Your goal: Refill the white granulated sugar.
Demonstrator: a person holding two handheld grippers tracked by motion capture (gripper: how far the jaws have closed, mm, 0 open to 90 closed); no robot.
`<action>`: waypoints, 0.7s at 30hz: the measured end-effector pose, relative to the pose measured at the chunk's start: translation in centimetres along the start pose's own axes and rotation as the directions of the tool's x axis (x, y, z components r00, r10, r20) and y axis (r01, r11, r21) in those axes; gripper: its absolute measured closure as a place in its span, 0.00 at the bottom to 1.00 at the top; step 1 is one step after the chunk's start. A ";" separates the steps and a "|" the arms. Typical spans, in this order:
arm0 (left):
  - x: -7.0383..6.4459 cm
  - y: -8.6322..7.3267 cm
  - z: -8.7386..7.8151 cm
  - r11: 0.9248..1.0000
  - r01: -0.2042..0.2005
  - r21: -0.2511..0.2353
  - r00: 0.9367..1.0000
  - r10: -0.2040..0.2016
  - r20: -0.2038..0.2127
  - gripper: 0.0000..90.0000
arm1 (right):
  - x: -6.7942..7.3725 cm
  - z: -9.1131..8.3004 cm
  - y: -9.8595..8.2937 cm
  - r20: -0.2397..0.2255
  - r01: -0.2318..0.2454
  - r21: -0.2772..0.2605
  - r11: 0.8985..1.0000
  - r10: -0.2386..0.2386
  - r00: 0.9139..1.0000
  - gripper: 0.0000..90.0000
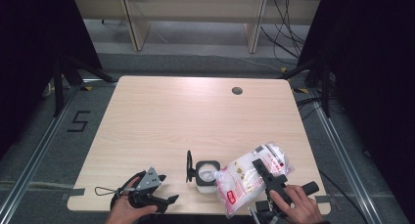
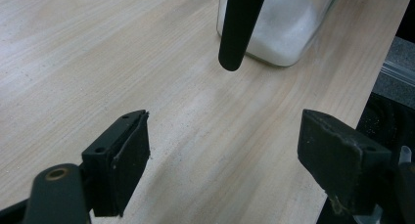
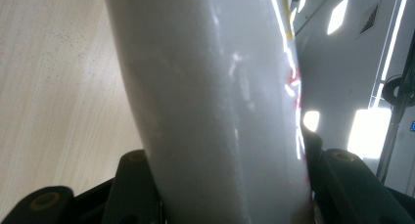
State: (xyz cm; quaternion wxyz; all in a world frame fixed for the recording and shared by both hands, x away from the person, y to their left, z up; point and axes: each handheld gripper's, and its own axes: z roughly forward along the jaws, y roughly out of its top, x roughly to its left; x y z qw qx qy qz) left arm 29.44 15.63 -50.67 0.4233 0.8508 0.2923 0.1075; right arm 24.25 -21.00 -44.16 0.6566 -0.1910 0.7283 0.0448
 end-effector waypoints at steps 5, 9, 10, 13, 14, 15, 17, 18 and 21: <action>0.0 0.0 0.0 1.000 0.001 0.000 1.000 -0.001 0.001 0.21 | -0.5 0.1 0.0 0.013 0.047 -0.014 0.999 -0.047 0.999 0.60; 0.0 0.0 0.0 1.000 0.002 0.001 1.000 -0.002 0.000 0.21 | -0.2 0.0 0.0 0.003 0.013 0.002 1.000 -0.013 1.000 0.60; 0.0 0.0 0.0 1.000 0.001 0.000 1.000 -0.001 0.000 0.21 | -0.1 -0.1 -0.1 0.003 0.006 0.006 1.000 -0.006 1.000 0.60; 0.0 0.0 0.0 1.000 0.000 0.000 1.000 0.000 -0.001 0.21 | -0.1 0.0 0.0 0.003 0.009 0.003 1.000 -0.009 1.000 0.60; 0.1 0.0 0.0 1.000 -0.007 0.010 1.000 0.007 -0.007 0.21 | -0.1 0.0 0.0 0.003 0.010 0.003 1.000 -0.010 1.000 0.60; 0.1 0.0 -0.1 1.000 -0.010 0.015 1.000 0.010 -0.007 0.21 | -0.1 0.0 0.0 0.002 0.001 0.004 1.000 -0.001 1.000 0.60; 0.0 0.0 0.0 1.000 0.000 0.001 1.000 0.000 0.000 0.21 | -0.2 0.0 -0.1 0.004 0.014 0.000 1.000 -0.014 1.000 0.60; 0.0 0.0 0.0 1.000 0.000 0.000 1.000 0.000 0.000 0.21 | -0.4 0.1 0.0 0.000 0.035 -0.005 0.999 -0.035 0.999 0.60; 0.0 0.0 0.0 1.000 -0.001 0.000 1.000 0.001 0.000 0.21 | -0.3 0.1 -0.1 0.012 0.029 -0.008 1.000 -0.029 0.999 0.60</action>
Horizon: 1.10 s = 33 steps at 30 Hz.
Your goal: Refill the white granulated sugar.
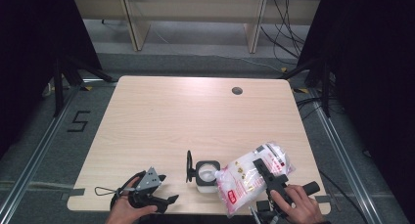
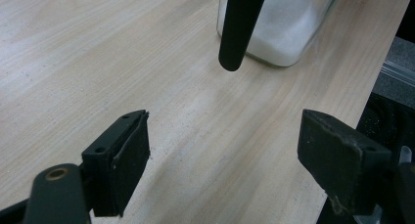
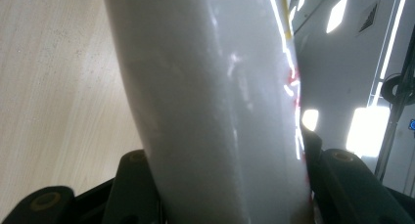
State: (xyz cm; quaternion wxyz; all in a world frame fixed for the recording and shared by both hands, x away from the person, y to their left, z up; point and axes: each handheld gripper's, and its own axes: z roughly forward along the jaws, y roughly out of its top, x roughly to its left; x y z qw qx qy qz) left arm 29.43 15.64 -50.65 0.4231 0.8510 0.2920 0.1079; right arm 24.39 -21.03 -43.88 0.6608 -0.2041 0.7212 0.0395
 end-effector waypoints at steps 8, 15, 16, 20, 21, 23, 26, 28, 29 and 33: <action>0.0 0.0 0.0 1.000 0.001 0.001 1.000 -0.001 0.000 0.21 | 0.2 -0.1 0.1 -0.009 -0.007 0.015 1.000 0.007 1.000 0.60; 0.0 0.0 0.0 1.000 0.001 0.000 1.000 -0.001 0.000 0.21 | 0.2 -0.1 0.1 -0.013 0.013 0.014 1.000 -0.013 1.000 0.60; 0.0 0.0 0.0 1.000 0.001 0.000 1.000 -0.001 0.000 0.21 | 0.1 0.0 0.1 -0.011 0.028 0.005 1.000 -0.027 1.000 0.60; 0.0 0.0 0.0 1.000 0.003 0.003 1.000 -0.003 -0.001 0.21 | 0.2 0.0 0.1 -0.017 0.009 0.011 1.000 -0.009 1.000 0.60; 0.0 0.0 0.0 1.000 0.001 0.002 1.000 -0.001 0.000 0.21 | 0.1 -0.1 0.1 -0.011 0.021 0.013 1.000 -0.021 1.000 0.60; 0.0 0.0 0.0 1.000 0.002 0.001 1.000 -0.002 0.000 0.21 | 0.1 -0.1 0.1 -0.011 0.023 0.008 1.000 -0.023 1.000 0.60; 0.0 0.0 0.1 1.000 0.013 -0.011 1.000 -0.013 -0.002 0.21 | 0.1 -0.1 0.1 -0.012 0.015 0.010 1.000 -0.015 1.000 0.60; 0.0 -0.1 0.0 0.999 0.045 -0.012 0.999 -0.045 -0.010 0.21 | -0.1 0.0 0.1 -0.013 0.034 0.002 0.999 -0.034 0.999 0.60; 0.1 -0.1 -0.1 1.000 0.023 0.001 1.000 -0.023 -0.008 0.21 | 0.0 -0.1 0.1 -0.018 0.017 0.013 1.000 -0.017 1.000 0.60; 0.0 0.0 0.0 1.000 0.028 0.004 1.000 -0.028 -0.009 0.21 | 0.0 0.0 0.0 -0.006 0.019 0.004 1.000 -0.019 1.000 0.60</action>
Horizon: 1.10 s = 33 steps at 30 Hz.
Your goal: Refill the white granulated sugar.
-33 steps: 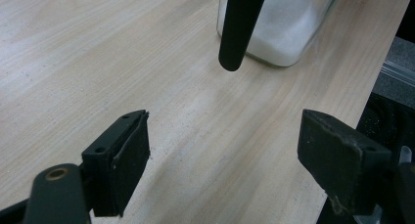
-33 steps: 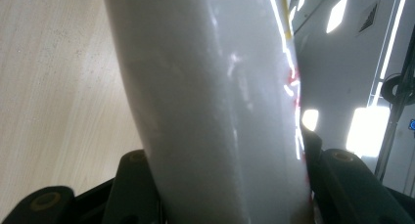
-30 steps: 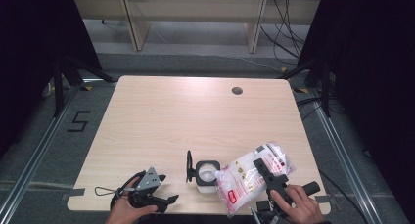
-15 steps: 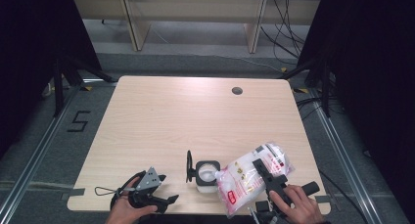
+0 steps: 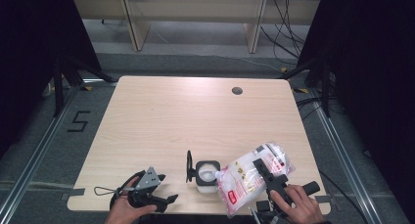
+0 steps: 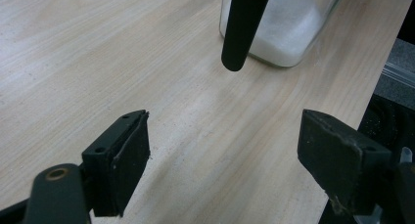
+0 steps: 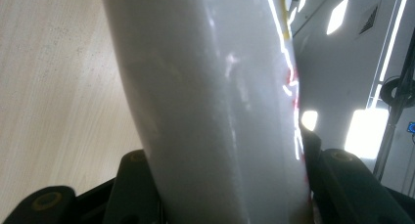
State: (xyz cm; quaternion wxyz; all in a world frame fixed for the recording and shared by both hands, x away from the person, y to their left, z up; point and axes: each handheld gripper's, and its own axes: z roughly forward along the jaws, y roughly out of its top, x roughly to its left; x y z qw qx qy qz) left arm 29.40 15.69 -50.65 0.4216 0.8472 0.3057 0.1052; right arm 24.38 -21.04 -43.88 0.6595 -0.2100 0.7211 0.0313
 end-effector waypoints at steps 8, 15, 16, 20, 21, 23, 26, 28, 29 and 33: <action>0.1 0.0 -0.1 1.000 -0.009 0.006 1.000 0.009 -0.006 0.21 | 0.3 -0.1 0.1 -0.006 -0.031 0.012 0.999 0.032 0.999 0.61; 0.0 0.0 0.0 1.000 -0.002 0.001 1.000 0.002 -0.003 0.21 | -0.1 -0.1 0.0 0.014 -0.003 -0.007 1.000 0.003 1.000 0.61; 0.0 0.0 0.0 1.000 -0.002 0.002 1.000 0.002 -0.003 0.21 | 0.0 -0.1 0.0 0.008 -0.011 -0.005 1.000 0.011 1.000 0.61; 0.1 0.0 -0.1 1.000 -0.012 0.008 1.000 0.012 -0.005 0.21 | 0.2 0.0 -0.3 0.004 -0.047 -0.006 0.999 0.047 0.999 0.62; 0.1 0.0 -0.1 1.000 -0.011 0.007 1.000 0.011 -0.007 0.21 | 0.2 -0.2 -0.3 -0.008 -0.048 0.013 0.999 0.048 0.999 0.62; 0.1 0.0 0.0 1.000 -0.005 0.003 1.000 0.005 -0.005 0.21 | 0.1 -0.1 -0.4 -0.009 -0.057 0.002 0.998 0.057 0.998 0.62; 0.1 0.0 0.0 1.000 -0.007 0.005 1.000 0.007 -0.006 0.21 | 0.3 -0.2 -0.5 -0.013 -0.074 0.014 0.997 0.074 0.997 0.62; 0.0 0.0 0.0 1.000 -0.002 0.001 1.000 0.002 -0.003 0.21 | 0.1 -0.1 -0.5 -0.008 -0.055 -0.004 0.998 0.055 0.998 0.63; 0.0 0.0 0.0 1.000 -0.003 0.002 1.000 0.003 -0.004 0.21 | 0.3 0.0 -0.5 0.004 -0.065 -0.013 0.998 0.065 0.998 0.63; 0.1 0.0 0.0 1.000 -0.007 0.004 1.000 0.007 -0.004 0.22 | -0.1 -0.1 -0.4 0.002 -0.036 -0.008 0.999 0.036 0.999 0.63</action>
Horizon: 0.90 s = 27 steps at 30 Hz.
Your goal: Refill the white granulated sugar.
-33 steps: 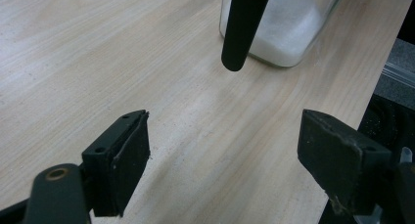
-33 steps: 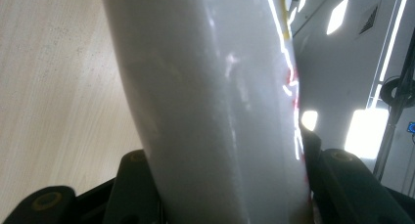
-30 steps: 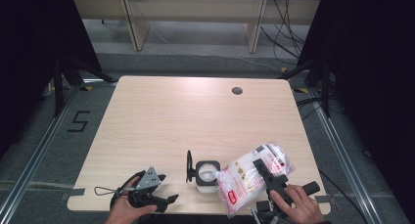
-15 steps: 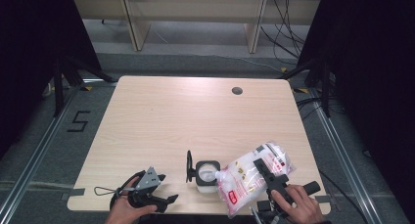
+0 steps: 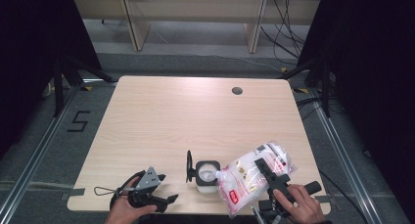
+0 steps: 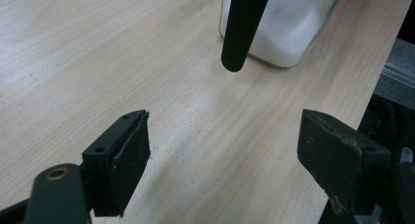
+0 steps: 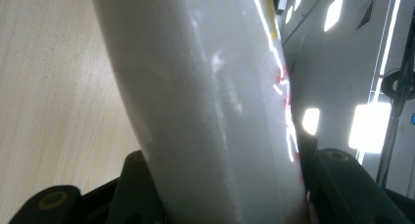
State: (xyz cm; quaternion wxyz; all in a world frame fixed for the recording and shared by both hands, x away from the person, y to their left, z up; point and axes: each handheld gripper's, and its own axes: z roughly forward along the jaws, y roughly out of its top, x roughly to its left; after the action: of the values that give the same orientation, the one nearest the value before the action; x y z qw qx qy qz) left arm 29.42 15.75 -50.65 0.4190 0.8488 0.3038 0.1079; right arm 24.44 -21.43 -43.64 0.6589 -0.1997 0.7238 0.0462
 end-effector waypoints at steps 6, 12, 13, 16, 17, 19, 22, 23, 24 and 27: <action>0.0 0.0 0.0 1.000 0.002 -0.001 1.000 -0.002 -0.001 0.22 | 0.2 0.0 0.0 -0.016 -0.038 0.014 0.999 0.038 0.999 0.63; 0.1 0.0 0.0 1.000 -0.003 0.003 1.000 0.003 -0.004 0.22 | 0.0 0.0 -0.1 -0.004 -0.023 0.004 1.000 0.023 1.000 0.63; 0.0 0.0 0.0 1.000 0.001 -0.001 1.000 -0.001 -0.001 0.22 | 0.0 0.0 -0.1 -0.003 -0.023 0.004 1.000 0.023 1.000 0.64; 0.1 0.0 0.0 1.000 -0.003 0.002 1.000 0.003 -0.003 0.22 | 0.1 0.1 -0.2 -0.005 -0.028 -0.001 1.000 0.028 1.000 0.64; 0.1 0.0 0.0 1.000 -0.003 0.002 1.000 0.003 -0.003 0.22 | 0.1 0.1 -0.2 -0.004 -0.029 -0.001 1.000 0.029 1.000 0.64; 0.1 0.0 0.0 1.000 -0.003 0.003 1.000 0.003 -0.003 0.22 | 0.1 0.1 -0.2 -0.007 -0.032 -0.002 0.999 0.032 0.999 0.64; 0.1 0.0 -0.1 1.000 -0.003 0.002 1.000 0.003 -0.003 0.22 | 0.1 0.1 -0.2 -0.010 -0.036 -0.001 0.999 0.036 0.999 0.64; 0.1 0.0 -0.1 1.000 -0.003 0.003 1.000 0.003 -0.003 0.22 | 0.1 0.1 -0.2 -0.013 -0.035 0.002 0.999 0.035 0.999 0.64; 0.1 0.0 -0.1 1.000 -0.003 0.003 1.000 0.003 -0.003 0.22 | 0.1 0.1 -0.2 -0.013 -0.036 0.001 0.999 0.036 0.999 0.64; 0.1 0.0 0.0 1.000 -0.003 0.003 1.000 0.003 -0.003 0.22 | 0.3 0.0 -0.3 -0.028 -0.075 0.019 0.997 0.075 0.997 0.64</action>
State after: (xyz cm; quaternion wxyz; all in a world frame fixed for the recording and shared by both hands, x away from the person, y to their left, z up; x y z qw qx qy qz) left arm 29.45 15.83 -50.63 0.4172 0.8498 0.3031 0.1096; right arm 24.53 -21.73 -43.90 0.6480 -0.1671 0.7405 0.0614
